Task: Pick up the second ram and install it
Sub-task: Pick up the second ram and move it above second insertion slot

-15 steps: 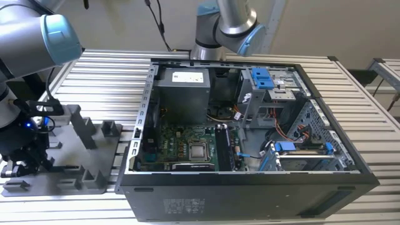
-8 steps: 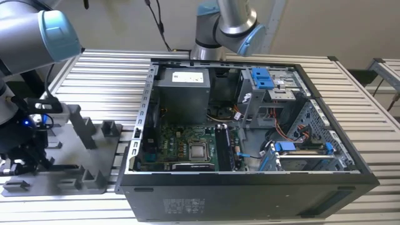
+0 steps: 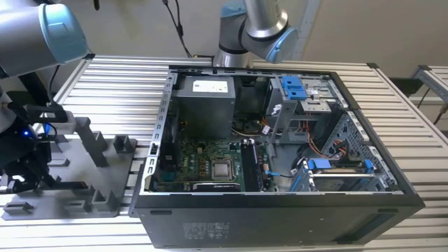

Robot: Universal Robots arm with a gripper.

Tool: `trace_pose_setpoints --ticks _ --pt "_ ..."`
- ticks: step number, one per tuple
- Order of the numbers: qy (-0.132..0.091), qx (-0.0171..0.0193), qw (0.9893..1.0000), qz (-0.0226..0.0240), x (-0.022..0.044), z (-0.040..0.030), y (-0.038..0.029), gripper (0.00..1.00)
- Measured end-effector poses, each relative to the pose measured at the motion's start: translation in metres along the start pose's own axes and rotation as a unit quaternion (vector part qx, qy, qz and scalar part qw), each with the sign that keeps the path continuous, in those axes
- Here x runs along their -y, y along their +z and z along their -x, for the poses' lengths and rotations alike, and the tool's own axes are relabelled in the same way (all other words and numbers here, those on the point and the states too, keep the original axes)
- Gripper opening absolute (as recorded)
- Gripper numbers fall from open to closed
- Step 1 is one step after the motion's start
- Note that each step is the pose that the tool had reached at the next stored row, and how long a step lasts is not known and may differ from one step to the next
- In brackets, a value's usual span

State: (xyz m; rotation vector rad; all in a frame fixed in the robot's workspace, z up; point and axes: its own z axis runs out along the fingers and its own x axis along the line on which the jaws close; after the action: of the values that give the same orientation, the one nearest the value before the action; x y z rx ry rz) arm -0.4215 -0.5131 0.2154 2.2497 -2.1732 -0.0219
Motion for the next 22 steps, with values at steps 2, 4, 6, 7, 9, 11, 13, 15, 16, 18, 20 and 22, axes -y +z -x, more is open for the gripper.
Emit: trace_pose_setpoints --ticks 2,4,6,7,9,11,13,15,16,18,20,22 --pt "0.000 0.0000 1.0000 0.0000 -0.0001 0.0000 -0.0036 0.14" --pt "0.000 0.0000 1.0000 0.0000 -0.0001 0.0000 -0.0073 0.14" --pt "0.000 0.0000 1.0000 0.0000 -0.0002 0.0000 -0.0109 0.14" --pt "0.000 0.0001 1.0000 0.0000 -0.0001 -0.0001 -0.0123 0.14" --pt "0.000 0.0000 1.0000 0.0000 -0.0002 -0.0001 -0.0157 0.14" --pt "0.000 0.0000 1.0000 0.0000 -0.0003 0.0000 -0.0184 0.14" --pt "0.000 0.0000 1.0000 0.0000 -0.0004 0.0001 -0.0207 0.14" --pt "0.000 0.0001 1.0000 0.0000 -0.0005 0.0001 -0.0228 0.14" --pt "0.000 0.0000 1.0000 -0.0001 -0.0005 0.0001 -0.0240 0.14" --pt "0.000 0.0000 1.0000 0.0000 -0.0006 0.0000 -0.0268 0.14" --pt "0.000 0.0000 1.0000 0.0000 -0.0005 -0.0001 -0.0294 0.14" --pt "0.000 0.0000 1.0000 0.0000 -0.0005 0.0000 -0.0327 0.14"
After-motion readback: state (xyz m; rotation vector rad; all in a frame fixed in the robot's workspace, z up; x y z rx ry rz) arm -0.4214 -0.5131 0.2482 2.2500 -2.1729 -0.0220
